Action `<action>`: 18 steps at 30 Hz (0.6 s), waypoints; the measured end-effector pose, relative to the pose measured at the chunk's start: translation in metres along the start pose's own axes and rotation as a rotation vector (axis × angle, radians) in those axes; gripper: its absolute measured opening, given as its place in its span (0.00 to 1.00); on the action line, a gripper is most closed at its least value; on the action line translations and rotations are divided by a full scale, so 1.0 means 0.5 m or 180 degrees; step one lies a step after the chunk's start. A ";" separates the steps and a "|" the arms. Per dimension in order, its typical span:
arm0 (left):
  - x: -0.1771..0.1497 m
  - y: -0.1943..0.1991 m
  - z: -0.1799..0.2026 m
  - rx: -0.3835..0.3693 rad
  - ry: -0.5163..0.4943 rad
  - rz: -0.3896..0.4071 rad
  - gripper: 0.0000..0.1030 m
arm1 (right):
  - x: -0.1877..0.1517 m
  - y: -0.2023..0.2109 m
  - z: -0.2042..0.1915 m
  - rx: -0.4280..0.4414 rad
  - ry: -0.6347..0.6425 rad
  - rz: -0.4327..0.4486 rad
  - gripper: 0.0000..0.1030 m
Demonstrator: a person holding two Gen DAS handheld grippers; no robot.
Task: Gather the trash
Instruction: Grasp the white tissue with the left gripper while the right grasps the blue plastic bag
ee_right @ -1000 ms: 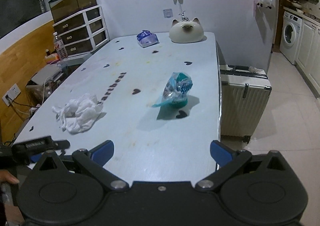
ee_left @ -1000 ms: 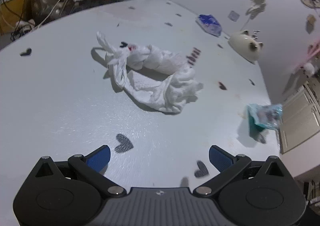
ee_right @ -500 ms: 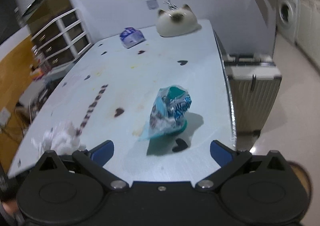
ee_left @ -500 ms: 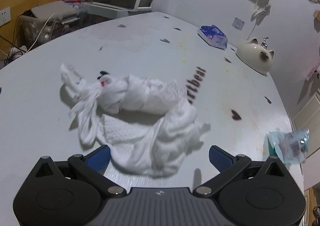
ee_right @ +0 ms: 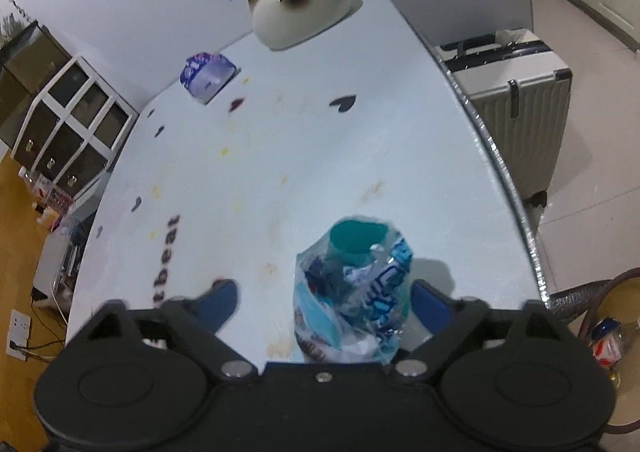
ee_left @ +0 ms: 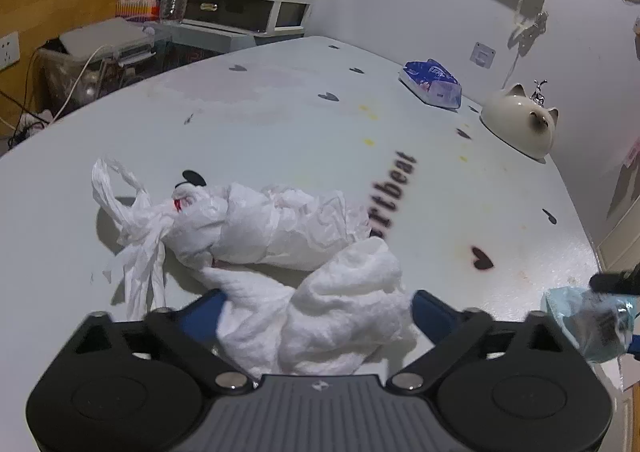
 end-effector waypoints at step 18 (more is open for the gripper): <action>-0.023 0.078 -0.005 -0.0150 -0.0123 -0.0225 0.23 | -0.142 0.097 -0.063 0.0121 0.0862 -0.0174 0.50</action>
Point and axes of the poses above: each gripper's, at about its wrist camera, not at the fingertips, and y roughly against the way its jaws point, z to its right, x to its top, the point moved 7 cm from there along -y, roughly the way its jaws point
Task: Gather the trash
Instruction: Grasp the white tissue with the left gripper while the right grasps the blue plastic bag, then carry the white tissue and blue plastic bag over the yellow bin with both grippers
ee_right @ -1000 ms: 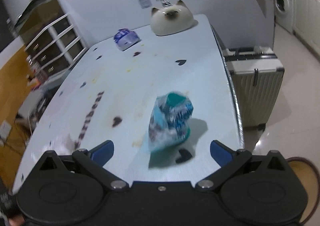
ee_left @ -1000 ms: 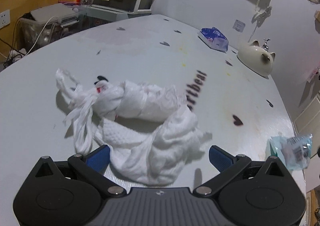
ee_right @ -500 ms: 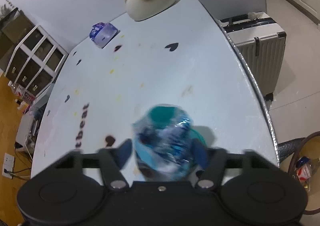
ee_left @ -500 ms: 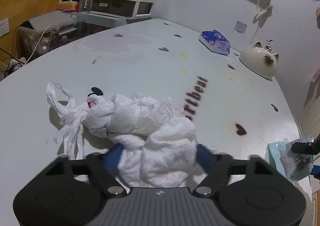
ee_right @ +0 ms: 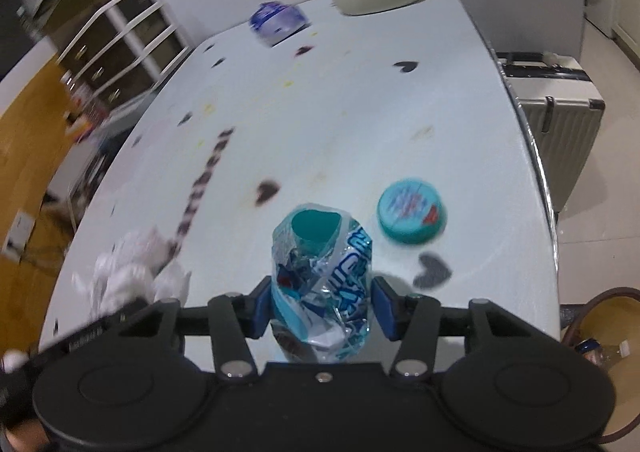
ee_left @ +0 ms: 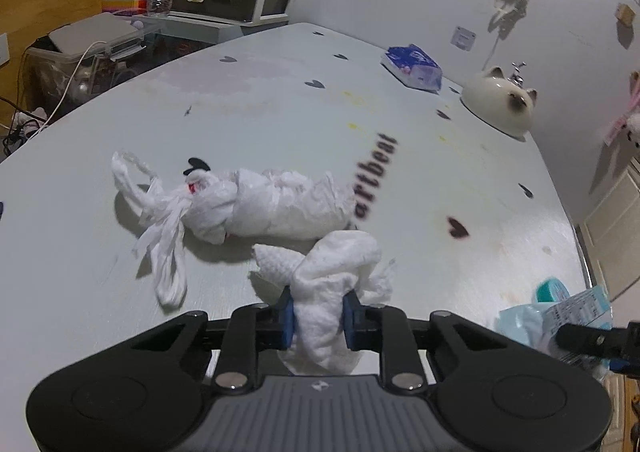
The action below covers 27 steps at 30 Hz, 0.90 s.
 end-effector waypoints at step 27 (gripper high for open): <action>-0.110 0.334 0.047 -0.0358 -0.0639 0.0021 0.23 | -0.181 0.285 -0.084 -0.0094 0.0709 0.0309 0.49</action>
Point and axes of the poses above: each gripper's, at about its wrist camera, not at the fingertips, and y roughly against the way its jaws point, z to its right, x to its top, the point moved 7 cm from there along -y, roughly the way its jaws point
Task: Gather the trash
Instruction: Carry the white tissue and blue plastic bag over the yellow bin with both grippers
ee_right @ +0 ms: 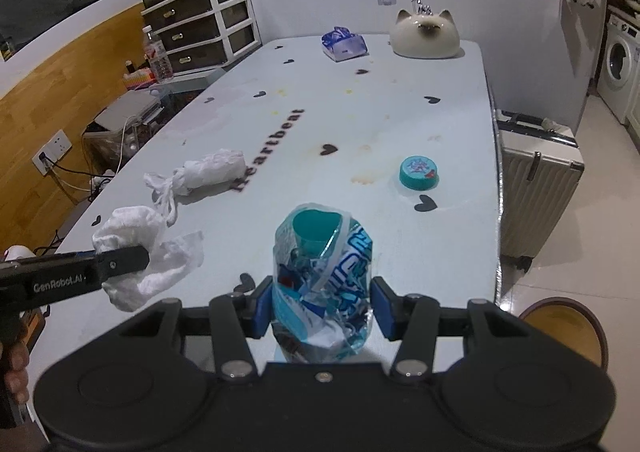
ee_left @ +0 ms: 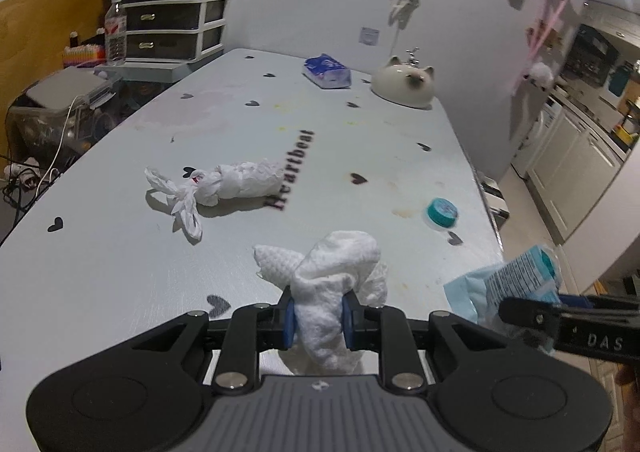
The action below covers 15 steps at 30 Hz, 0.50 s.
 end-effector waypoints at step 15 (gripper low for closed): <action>-0.073 0.081 0.059 -0.0126 -0.0151 -0.0076 0.23 | -0.068 0.112 0.002 -0.0230 0.0001 0.0136 0.49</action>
Point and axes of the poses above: each gripper's, at about its wrist camera, not at the fingertips, and y roughly against the way its jaws point, z to its right, x to its top, the point moved 7 cm from there along -y, roughly the way its jaws point
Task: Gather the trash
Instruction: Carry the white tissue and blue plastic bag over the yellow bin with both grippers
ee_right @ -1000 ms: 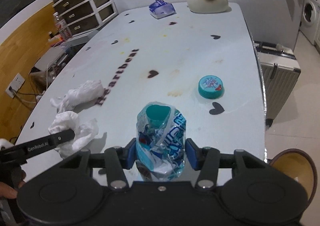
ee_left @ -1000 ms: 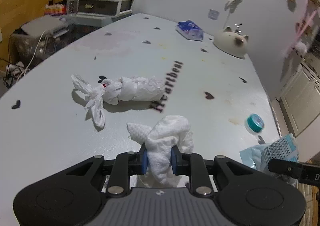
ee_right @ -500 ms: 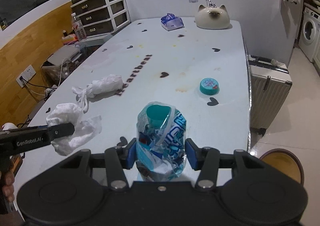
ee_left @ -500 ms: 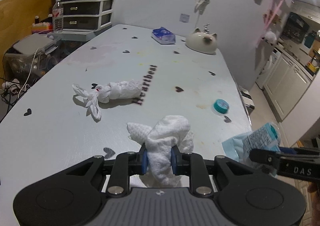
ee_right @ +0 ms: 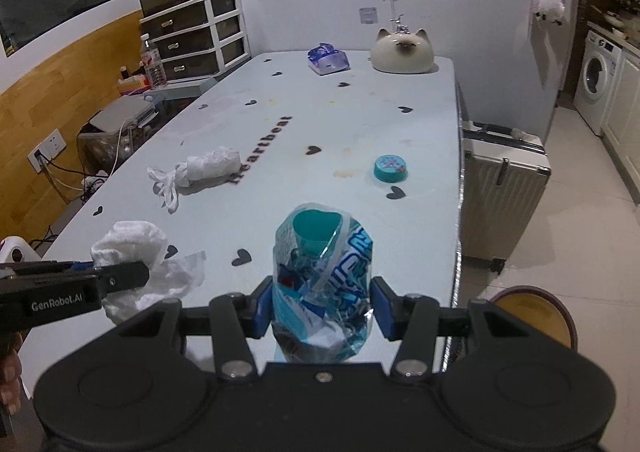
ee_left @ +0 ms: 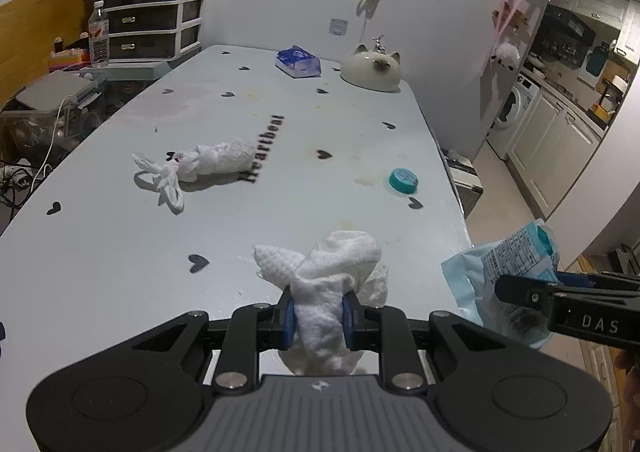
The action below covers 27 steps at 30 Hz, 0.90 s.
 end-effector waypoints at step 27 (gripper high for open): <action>-0.007 -0.125 0.415 -0.0074 -0.0119 -0.0151 0.23 | -0.024 0.051 0.428 -0.0106 -0.0274 0.0003 0.49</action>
Point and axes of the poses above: each gripper's, at about its wrist camera, not at the fingertips, and y roughly against the way its jaws point, z to its right, x to its top, the point moved 7 cm from there along -y, roughly the way its jaws point
